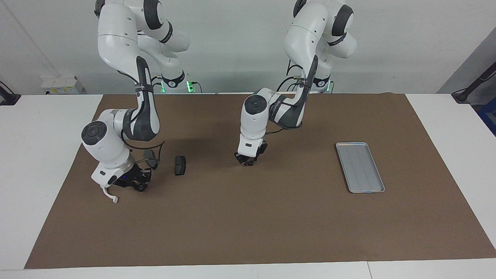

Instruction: Place bearing gear from tray to pile

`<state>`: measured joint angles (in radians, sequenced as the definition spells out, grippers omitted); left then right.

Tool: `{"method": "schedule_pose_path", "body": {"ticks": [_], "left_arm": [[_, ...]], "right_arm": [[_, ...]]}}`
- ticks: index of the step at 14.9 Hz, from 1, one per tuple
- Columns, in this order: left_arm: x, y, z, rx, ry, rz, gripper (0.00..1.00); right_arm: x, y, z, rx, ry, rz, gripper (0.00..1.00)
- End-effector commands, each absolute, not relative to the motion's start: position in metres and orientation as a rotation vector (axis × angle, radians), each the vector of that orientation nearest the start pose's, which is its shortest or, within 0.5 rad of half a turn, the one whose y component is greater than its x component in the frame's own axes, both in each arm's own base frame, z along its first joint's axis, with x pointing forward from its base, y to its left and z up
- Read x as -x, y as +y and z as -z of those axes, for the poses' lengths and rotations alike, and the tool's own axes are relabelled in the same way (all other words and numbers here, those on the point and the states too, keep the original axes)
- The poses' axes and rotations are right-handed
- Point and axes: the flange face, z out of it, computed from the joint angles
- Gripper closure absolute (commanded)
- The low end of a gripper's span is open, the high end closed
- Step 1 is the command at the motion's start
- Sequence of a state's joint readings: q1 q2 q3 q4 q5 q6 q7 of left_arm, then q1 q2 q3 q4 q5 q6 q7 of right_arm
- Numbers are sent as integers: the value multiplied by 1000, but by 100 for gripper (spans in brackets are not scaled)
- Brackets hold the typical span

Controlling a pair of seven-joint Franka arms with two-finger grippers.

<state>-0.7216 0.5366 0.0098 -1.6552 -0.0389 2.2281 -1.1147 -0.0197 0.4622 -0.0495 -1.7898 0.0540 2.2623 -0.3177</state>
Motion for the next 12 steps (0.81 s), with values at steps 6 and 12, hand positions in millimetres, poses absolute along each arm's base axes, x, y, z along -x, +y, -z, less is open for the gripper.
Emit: {"method": "schedule_pose_path", "body": {"ticks": [6,12], "left_arm": [[-561,-380,-369,3078,-860,31,0],[-598,-234,-461,3097,-730,-4,0]], "right_arm": [[-651,-44,-295,3107,-353,37,19],[-655,24,-375,3101,-191,43,18]]}}
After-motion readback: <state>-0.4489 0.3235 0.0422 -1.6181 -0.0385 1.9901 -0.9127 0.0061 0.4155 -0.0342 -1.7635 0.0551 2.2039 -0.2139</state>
